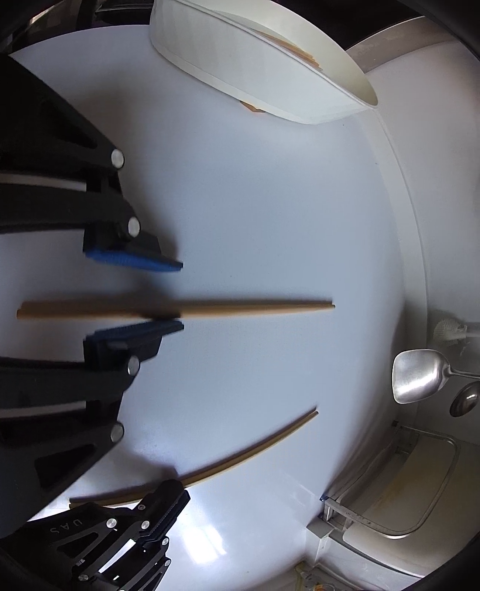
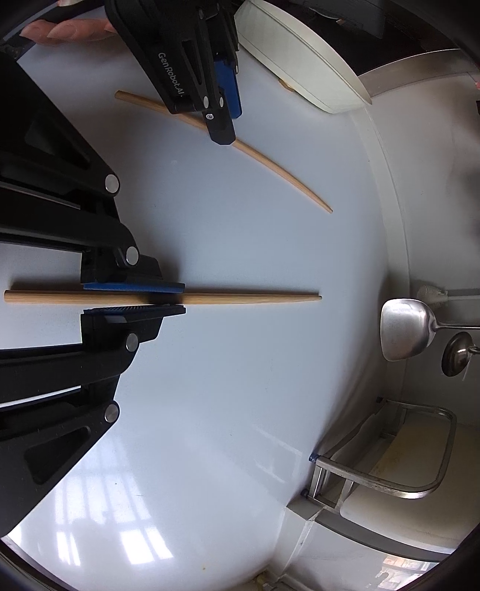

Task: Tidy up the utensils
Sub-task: 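Carry both held chopsticks over the white water basin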

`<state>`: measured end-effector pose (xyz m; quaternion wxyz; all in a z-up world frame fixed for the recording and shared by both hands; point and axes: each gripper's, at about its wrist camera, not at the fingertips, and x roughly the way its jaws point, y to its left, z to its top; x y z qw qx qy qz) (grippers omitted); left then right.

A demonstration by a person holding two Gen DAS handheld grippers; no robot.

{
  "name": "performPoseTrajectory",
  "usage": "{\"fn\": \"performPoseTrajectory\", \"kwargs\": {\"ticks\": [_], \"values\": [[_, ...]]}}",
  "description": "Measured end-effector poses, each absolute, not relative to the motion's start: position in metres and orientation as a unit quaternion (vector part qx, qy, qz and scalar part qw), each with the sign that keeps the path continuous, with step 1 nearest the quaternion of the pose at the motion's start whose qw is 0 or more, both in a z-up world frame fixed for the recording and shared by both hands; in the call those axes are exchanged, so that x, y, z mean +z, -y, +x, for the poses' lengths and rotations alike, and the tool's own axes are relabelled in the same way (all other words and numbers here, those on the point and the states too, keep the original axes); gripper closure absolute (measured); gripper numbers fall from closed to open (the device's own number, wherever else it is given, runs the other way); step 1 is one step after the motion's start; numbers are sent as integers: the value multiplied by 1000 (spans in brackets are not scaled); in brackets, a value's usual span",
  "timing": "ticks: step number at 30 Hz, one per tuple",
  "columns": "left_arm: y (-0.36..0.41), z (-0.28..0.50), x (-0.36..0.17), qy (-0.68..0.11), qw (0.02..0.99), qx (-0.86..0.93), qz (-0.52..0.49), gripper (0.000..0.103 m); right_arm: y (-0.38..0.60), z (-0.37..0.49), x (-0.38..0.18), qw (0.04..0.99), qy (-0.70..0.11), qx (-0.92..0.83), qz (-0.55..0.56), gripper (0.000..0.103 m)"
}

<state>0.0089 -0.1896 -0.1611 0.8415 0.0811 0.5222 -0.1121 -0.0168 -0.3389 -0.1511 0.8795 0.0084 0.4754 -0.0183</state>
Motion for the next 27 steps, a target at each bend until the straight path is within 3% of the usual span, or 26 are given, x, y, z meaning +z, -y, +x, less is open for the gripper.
{"fn": "performPoseTrajectory", "kwargs": {"ticks": [6, 14, 27], "values": [[192, 7, -159, -537, 833, -112, 78, 96, 346, -18, -152, 875, -482, -6, 39, 97], [160, -8, -112, -529, 840, -118, 29, 96, 342, -18, -123, 877, -476, 20, 70, 97], [10, 31, -21, -470, 881, -42, -22, 96, 224, 31, -28, 905, -412, 89, 55, 97]]}}
